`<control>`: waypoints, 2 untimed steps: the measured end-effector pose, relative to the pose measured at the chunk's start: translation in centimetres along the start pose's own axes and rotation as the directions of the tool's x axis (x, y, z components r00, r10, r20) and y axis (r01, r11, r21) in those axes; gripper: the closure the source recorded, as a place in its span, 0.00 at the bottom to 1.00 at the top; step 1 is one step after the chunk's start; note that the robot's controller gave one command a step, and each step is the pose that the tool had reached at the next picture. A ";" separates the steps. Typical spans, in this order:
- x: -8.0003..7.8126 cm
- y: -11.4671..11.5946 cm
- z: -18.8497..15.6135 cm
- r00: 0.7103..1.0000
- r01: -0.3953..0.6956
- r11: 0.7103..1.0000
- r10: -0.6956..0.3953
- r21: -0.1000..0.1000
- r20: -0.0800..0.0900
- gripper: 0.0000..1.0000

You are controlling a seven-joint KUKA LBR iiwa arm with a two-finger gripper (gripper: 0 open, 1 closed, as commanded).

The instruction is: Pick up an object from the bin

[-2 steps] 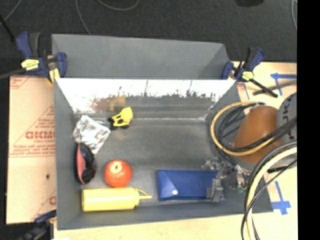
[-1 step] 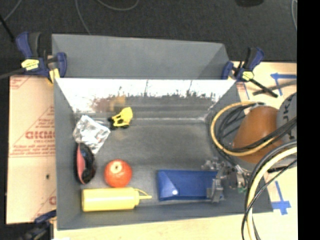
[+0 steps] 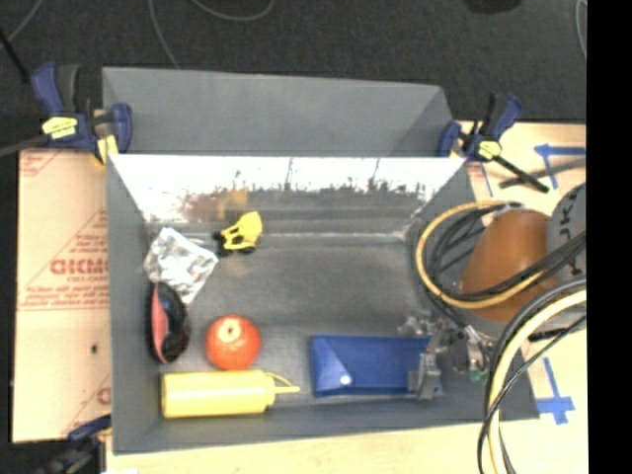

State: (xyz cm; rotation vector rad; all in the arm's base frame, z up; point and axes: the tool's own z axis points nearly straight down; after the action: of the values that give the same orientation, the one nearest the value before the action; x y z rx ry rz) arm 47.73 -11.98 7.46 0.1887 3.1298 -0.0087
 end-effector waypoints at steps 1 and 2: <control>0.0 0.0 0.0 1.000 0.001 1.000 -0.001 0.000 0.000 1.00; 0.0 0.0 0.0 1.000 0.002 1.000 -0.002 0.000 0.000 1.00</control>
Offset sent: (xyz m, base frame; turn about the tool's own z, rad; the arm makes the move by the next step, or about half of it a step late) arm 0.0000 0.0000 0.0000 0.0000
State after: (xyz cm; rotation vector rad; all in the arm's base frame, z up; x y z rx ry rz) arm 47.74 -11.98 7.45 0.1858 3.1300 -0.0089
